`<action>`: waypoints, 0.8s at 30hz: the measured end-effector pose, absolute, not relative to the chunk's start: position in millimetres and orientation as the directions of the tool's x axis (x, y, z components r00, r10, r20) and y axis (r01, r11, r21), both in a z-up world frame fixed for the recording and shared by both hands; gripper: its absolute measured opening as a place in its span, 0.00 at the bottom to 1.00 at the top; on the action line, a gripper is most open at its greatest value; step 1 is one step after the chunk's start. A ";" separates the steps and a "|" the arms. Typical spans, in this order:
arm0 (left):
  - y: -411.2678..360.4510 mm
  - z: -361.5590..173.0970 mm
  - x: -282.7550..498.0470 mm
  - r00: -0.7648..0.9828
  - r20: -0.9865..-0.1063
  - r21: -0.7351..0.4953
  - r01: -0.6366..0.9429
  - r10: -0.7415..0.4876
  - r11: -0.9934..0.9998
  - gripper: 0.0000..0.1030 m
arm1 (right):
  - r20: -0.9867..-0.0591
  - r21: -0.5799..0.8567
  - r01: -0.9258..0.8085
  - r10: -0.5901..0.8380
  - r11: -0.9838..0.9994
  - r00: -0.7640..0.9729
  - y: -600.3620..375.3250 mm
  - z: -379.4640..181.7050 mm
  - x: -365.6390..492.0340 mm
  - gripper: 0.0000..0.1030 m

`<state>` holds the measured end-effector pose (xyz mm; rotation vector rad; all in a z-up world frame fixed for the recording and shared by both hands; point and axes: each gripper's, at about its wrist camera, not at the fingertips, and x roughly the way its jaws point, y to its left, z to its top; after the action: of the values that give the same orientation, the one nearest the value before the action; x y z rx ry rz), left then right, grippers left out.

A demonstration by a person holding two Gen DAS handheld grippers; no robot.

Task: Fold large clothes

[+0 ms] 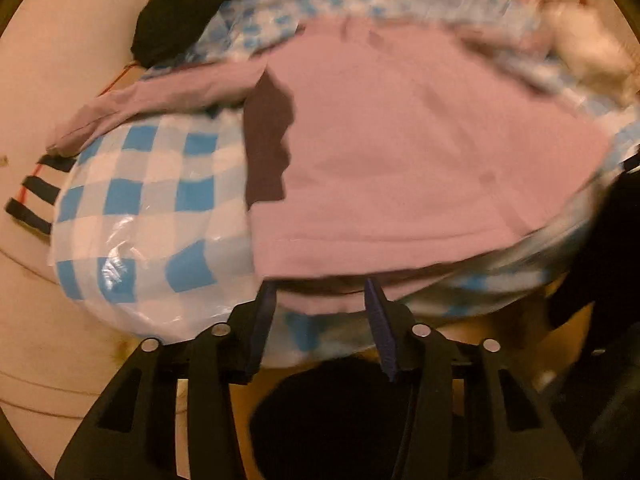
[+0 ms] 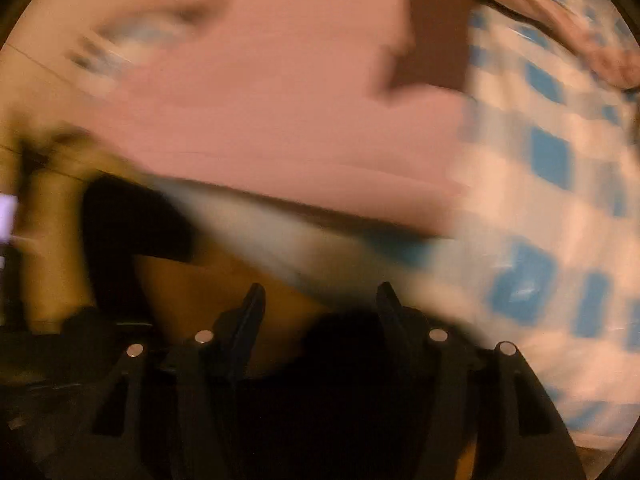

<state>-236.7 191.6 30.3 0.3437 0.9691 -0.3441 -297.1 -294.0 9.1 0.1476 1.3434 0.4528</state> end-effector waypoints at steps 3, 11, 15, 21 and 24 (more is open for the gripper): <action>199.6 63.2 -236.5 0.604 -0.766 0.047 0.393 -0.219 0.918 0.70 | -0.796 0.419 -0.223 0.475 0.880 0.376 -302.8 64.3 -291.9 0.86; 136.1 11.2 -201.9 0.593 -0.780 0.063 0.392 -0.199 0.918 0.78 | -0.984 0.122 -0.070 0.130 0.990 0.125 -286.2 -67.1 -230.4 0.89; 140.7 -63.1 -177.8 0.429 -0.901 0.112 0.366 -0.061 0.924 0.78 | -0.976 0.115 -0.092 0.130 0.989 0.175 -281.4 -31.9 -236.4 0.89; 122.3 -25.0 -191.6 0.509 -0.858 0.167 0.413 -0.075 0.895 0.78 | -0.904 0.278 -0.100 0.295 0.955 0.309 -278.2 7.2 -225.4 0.89; 114.9 5.6 -185.6 0.556 -0.815 0.117 0.434 -0.164 0.893 0.79 | -0.822 0.439 -0.095 0.442 0.893 0.360 -288.6 19.1 -222.8 0.89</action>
<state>-185.6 114.9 5.6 0.3223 0.9176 -0.3599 -222.8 -288.6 19.1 0.3425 1.1564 0.3552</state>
